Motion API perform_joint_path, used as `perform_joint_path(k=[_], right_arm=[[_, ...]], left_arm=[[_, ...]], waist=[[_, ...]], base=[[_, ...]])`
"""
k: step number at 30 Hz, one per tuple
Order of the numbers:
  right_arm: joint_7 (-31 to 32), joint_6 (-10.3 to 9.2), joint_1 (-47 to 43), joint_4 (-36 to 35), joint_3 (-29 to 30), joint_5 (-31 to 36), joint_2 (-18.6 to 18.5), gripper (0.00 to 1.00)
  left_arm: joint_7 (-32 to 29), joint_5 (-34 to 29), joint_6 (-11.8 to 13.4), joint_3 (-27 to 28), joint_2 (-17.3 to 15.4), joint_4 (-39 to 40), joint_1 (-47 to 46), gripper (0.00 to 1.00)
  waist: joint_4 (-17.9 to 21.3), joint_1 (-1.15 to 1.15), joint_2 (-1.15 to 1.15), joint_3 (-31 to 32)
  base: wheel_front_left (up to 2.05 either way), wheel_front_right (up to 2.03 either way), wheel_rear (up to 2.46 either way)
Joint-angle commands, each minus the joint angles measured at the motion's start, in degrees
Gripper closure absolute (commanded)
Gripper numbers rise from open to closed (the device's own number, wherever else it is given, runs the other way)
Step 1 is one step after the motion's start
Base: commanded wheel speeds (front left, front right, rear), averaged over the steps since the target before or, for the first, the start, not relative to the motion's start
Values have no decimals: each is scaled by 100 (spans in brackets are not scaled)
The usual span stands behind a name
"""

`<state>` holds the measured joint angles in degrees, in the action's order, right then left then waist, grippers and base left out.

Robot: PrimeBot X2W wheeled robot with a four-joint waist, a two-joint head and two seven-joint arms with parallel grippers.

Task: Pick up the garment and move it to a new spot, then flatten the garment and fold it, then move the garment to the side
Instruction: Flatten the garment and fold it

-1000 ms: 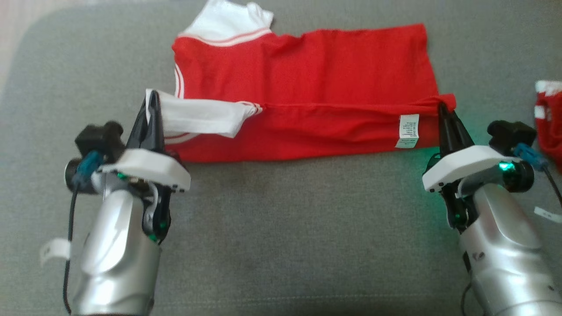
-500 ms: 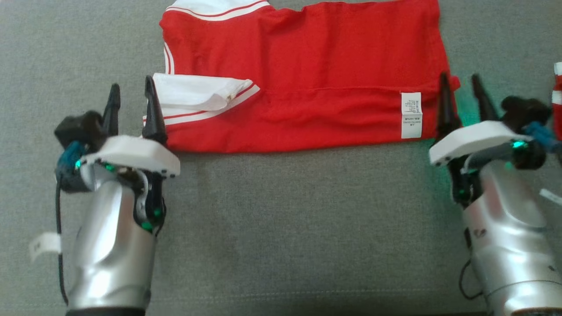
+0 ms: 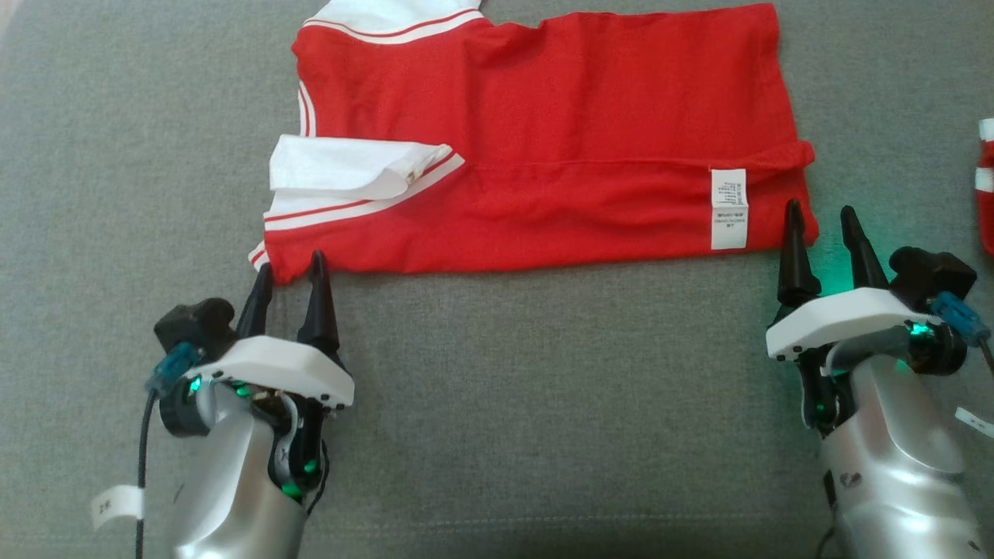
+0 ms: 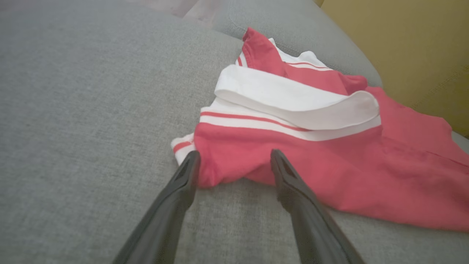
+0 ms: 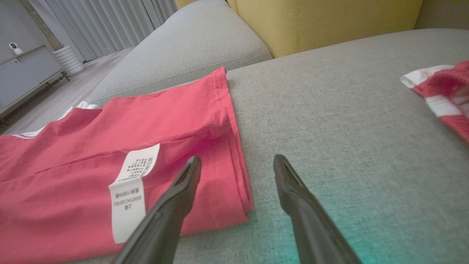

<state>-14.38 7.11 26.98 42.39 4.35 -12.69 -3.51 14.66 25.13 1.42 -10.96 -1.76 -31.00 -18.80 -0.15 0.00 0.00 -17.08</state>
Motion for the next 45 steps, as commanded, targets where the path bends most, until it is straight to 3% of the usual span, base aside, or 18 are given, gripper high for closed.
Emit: perform_joint_path(k=[1,7,17,18,20,21,22,23,24,25,34,45], right_arm=[[-62,37,-5,-171,-151,-46,62,0],[-62,37,-42,-134,-246,-66,62,0],[-62,37,-22,224,-538,-77,63,0],[-62,37,-1,282,-570,-74,63,0],[-62,37,58,363,-591,-75,63,0],[-62,37,87,397,-599,-69,63,0],[-62,37,114,445,-606,-67,63,0],[-62,37,143,478,-609,-82,63,0],[-62,37,186,532,-634,-106,63,76],[-62,37,197,561,-636,-130,63,100],[-62,37,57,553,-532,-180,63,100],[-62,37,-461,505,-594,-480,63,100]], left_arm=[[34,91,-1,114,-112,52,-130,0],[34,243,127,102,-112,-314,-189,0],[34,534,102,14,-111,-864,-378,3],[34,553,78,-5,-111,-904,-406,15],[34,566,1,-57,-111,-930,-458,54],[34,563,-21,-83,-111,-952,-477,64],[34,570,-40,-110,-111,-982,-491,88],[34,594,-61,-128,-111,-1003,-504,100],[34,590,-118,-208,-111,-1057,-533,100],[34,632,-161,-230,-111,-1072,-538,100],[34,661,-353,-319,-111,-1203,-437,100],[34,387,-280,73,-111,-974,59,100]], waist=[[20,0,0,13],[62,0,0,67],[51,0,0,47],[46,0,0,36],[35,0,0,-5],[29,0,0,-21],[23,0,0,-37],[16,0,0,-52],[1,0,0,-71],[-8,0,0,-71],[-32,0,0,178],[-27,0,0,939]], base=[[0,0,0],[0,0,0],[0,0,0],[0,0,0],[0,0,0],[0,0,0],[0,0,0],[0,0,0],[0,0,0],[0,0,0],[0,0,0],[0,0,0]])
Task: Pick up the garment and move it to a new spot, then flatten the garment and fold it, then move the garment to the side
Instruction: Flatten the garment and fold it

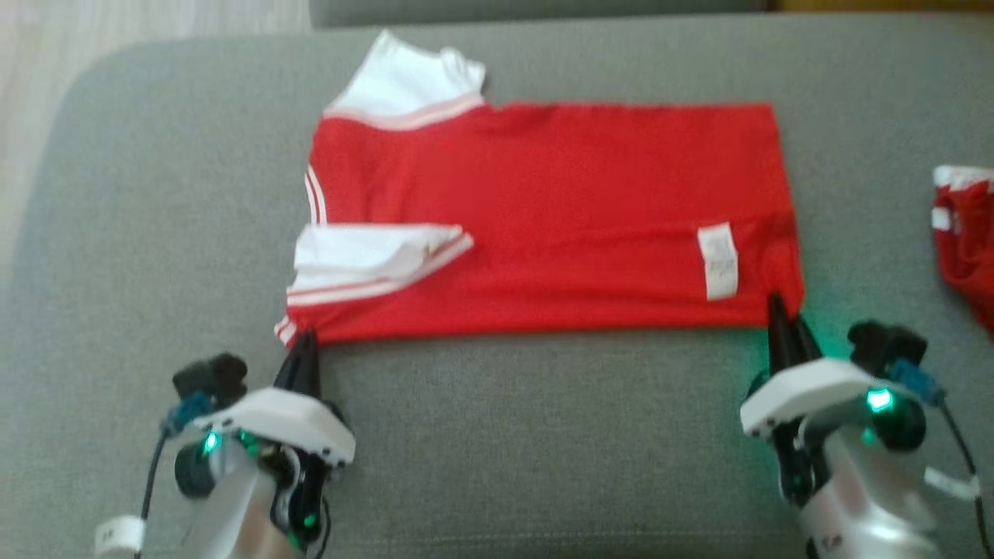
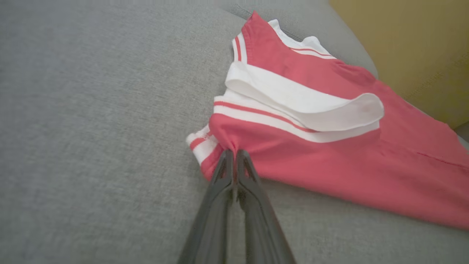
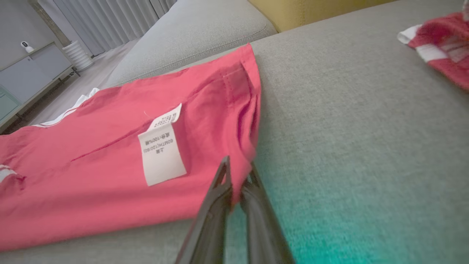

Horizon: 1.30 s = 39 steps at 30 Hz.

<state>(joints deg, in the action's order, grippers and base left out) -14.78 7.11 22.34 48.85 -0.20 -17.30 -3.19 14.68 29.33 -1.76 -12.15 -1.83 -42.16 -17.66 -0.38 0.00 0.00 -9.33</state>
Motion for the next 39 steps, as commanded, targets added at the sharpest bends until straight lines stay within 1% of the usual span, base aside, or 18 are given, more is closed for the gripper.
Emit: perform_joint_path(k=[1,4,8,9,10,11,15,19,21,23,28,31,35,39], right_arm=[[-21,37,-80,-145,-153,-59,31,100],[-22,37,-366,-148,-201,-169,31,100],[-22,37,-654,-194,-149,-233,31,100],[-22,37,-694,-212,-95,-241,31,65],[-22,37,-717,-233,-41,-213,31,0],[-22,37,-722,-279,32,-170,31,0],[-22,37,-570,-515,272,24,31,0],[-22,37,-164,-610,293,261,31,0],[-17,37,132,-538,280,419,31,0],[33,37,478,-454,258,601,24,0],[383,37,1494,-175,113,939,-95,0],[607,37,2048,60,35,1107,-178,0],[873,37,2605,441,23,1271,-282,0],[961,37,2972,813,129,1424,-353,0]], left_arm=[[32,-54,52,234,-105,173,28,100],[32,-135,106,311,-105,271,345,100],[32,-269,176,250,-105,428,734,100],[32,-309,183,201,-105,442,783,100],[32,-358,205,175,-105,489,796,62],[32,-388,225,151,-105,545,800,0],[32,-659,303,104,-105,817,588,0],[32,-950,280,125,-168,950,16,0],[-25,-1105,200,20,-305,879,-438,0],[-218,-1250,94,-94,-465,791,-973,0],[-1038,-1504,-268,-423,-798,454,-2342,0],[-1397,-1615,-443,-666,-969,237,-3080,0],[-1663,-1495,-548,-905,-1058,-101,-3834,0],[-1741,-1361,-568,-1361,-1166,-418,-4340,0]], waist=[[-9,0,0,277],[-1,0,0,555],[-7,0,0,689],[-20,0,0,676],[-35,0,0,648],[-46,0,0,616],[-84,0,0,382],[-104,0,0,56],[-115,0,0,-105],[-113,0,0,-293],[-31,0,0,-895],[36,0,0,-1178],[89,0,0,-1482],[142,0,0,-1669]], base=[[0,0,0],[0,0,0],[0,0,0],[0,0,0],[0,0,0],[0,0,0],[0,0,0],[0,0,0],[0,0,0],[0,0,0],[0,0,0],[0,0,0],[0,0,0],[0,0,0]])
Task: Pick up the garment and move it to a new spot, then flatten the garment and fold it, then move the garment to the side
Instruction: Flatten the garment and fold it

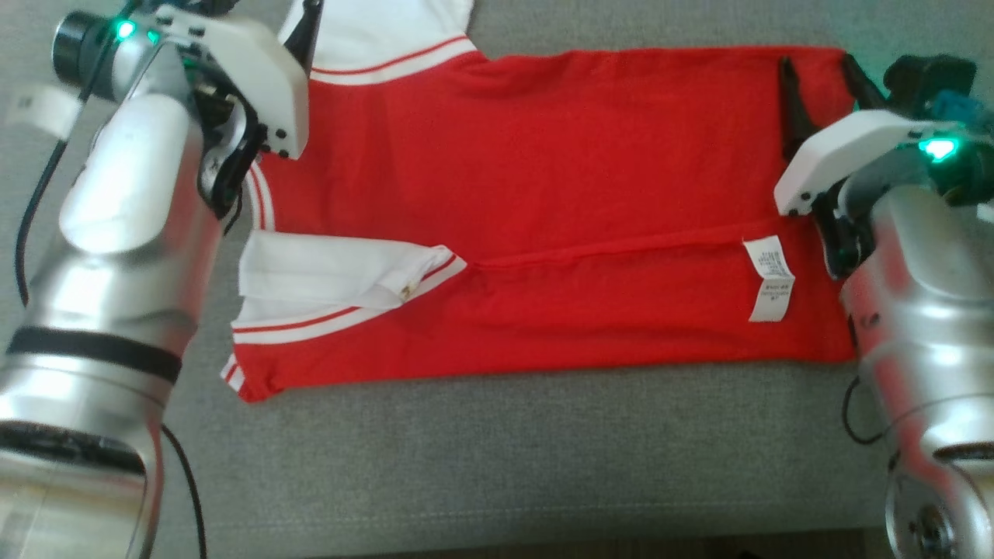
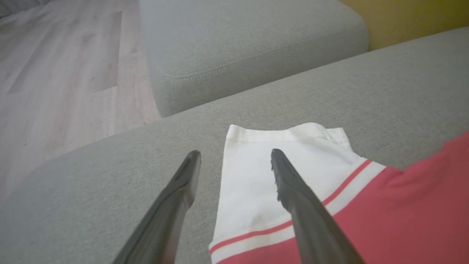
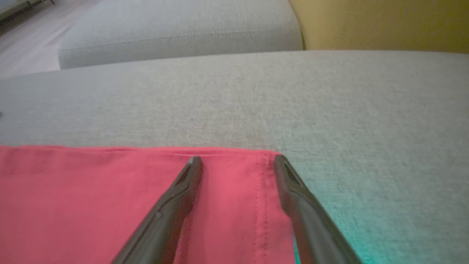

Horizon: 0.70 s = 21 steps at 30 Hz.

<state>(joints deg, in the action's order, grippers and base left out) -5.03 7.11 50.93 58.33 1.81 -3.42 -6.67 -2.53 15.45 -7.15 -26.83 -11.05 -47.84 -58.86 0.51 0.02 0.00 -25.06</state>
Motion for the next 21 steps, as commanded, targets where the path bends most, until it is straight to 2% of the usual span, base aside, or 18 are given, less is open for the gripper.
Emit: perform_joint_path(k=[1,9,10,11,13,14,21], right_arm=[[-8,37,174,-60,-29,77,-11,0],[-116,37,438,346,71,216,79,0],[-128,37,477,393,35,211,109,18],[-133,37,509,443,-22,217,132,49],[-161,37,569,521,-87,182,165,95],[-184,37,600,547,-120,169,174,100],[-355,37,719,708,-375,45,228,100]], left_arm=[[-24,118,-31,-16,-268,103,-325,0],[-30,747,-33,-767,-545,-146,-873,0],[-36,819,-33,-869,-597,-170,-935,0],[-29,912,-33,-937,-640,-205,-986,0],[-10,1072,-33,-1049,-723,-284,-1081,0],[1,1150,-33,-1092,-754,-327,-1122,0],[100,1572,-33,-1442,-890,-591,-1238,0]], waist=[[60,-2,0,-142],[153,-2,0,-350],[171,-2,0,-382],[187,-2,0,-402],[228,-2,0,-442],[252,-2,0,-459],[428,-2,0,-421]], base=[[0,0,0],[0,0,0],[0,0,0],[0,0,0],[0,0,0],[0,0,0],[0,0,0]])
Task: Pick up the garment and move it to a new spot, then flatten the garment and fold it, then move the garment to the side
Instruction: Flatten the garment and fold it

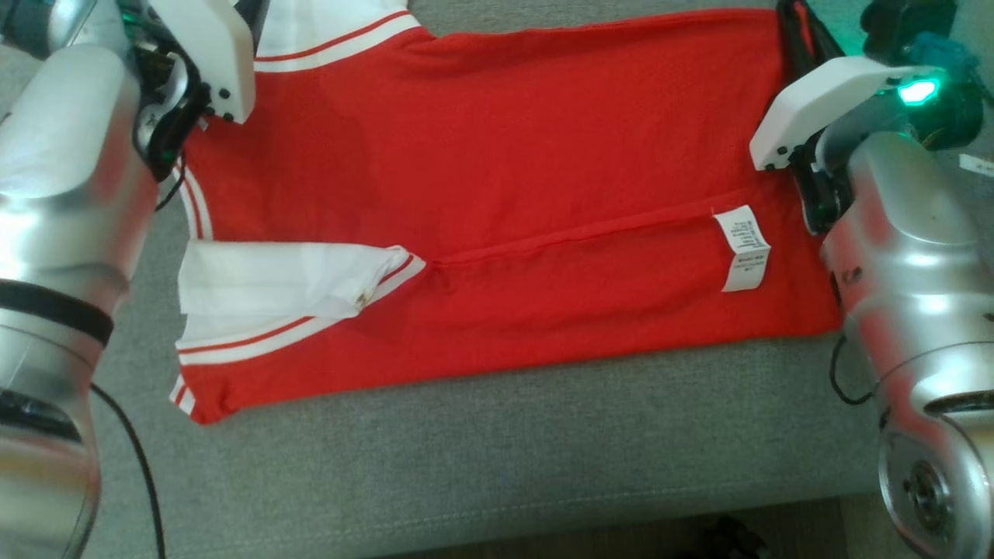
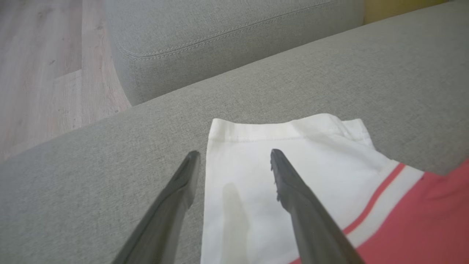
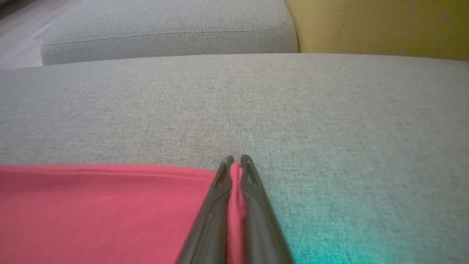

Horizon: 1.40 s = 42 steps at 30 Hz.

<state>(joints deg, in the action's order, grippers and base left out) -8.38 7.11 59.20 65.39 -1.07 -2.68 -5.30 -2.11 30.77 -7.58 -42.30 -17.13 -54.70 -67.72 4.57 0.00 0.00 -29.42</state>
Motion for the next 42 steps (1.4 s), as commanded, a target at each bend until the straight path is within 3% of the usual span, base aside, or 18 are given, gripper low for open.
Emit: perform_joint_path(k=[1,11,17,19,20,29,42], right_arm=[[-66,37,-84,6,-118,-54,98,100],[-485,37,290,-261,-558,-492,223,100],[-564,37,223,-488,-1183,-1165,240,100],[-573,37,184,-526,-1331,-1320,240,100],[-579,37,168,-532,-1377,-1377,241,100],[-622,37,147,-418,-1465,-1536,240,100],[-660,37,123,-356,-977,-1213,-14,100]], left_arm=[[75,93,9,60,-305,72,-388,0],[-340,744,9,-787,-822,182,-839,0],[-537,984,9,-1065,-1050,-115,-949,3],[-549,1008,9,-1153,-1039,-186,-916,90],[-534,1036,9,-1182,-1030,-206,-897,100],[-151,1158,9,-1438,-1026,-163,-902,100],[1214,1064,23,-1421,-618,-475,-1118,100]], waist=[[49,0,0,13],[420,0,0,-310],[622,0,0,-363],[649,0,0,-341],[655,0,0,-323],[578,0,0,-221],[118,0,0,198]], base=[[0,0,0],[0,0,0],[0,0,0],[0,0,0],[0,0,0],[0,0,0],[0,0,0]])
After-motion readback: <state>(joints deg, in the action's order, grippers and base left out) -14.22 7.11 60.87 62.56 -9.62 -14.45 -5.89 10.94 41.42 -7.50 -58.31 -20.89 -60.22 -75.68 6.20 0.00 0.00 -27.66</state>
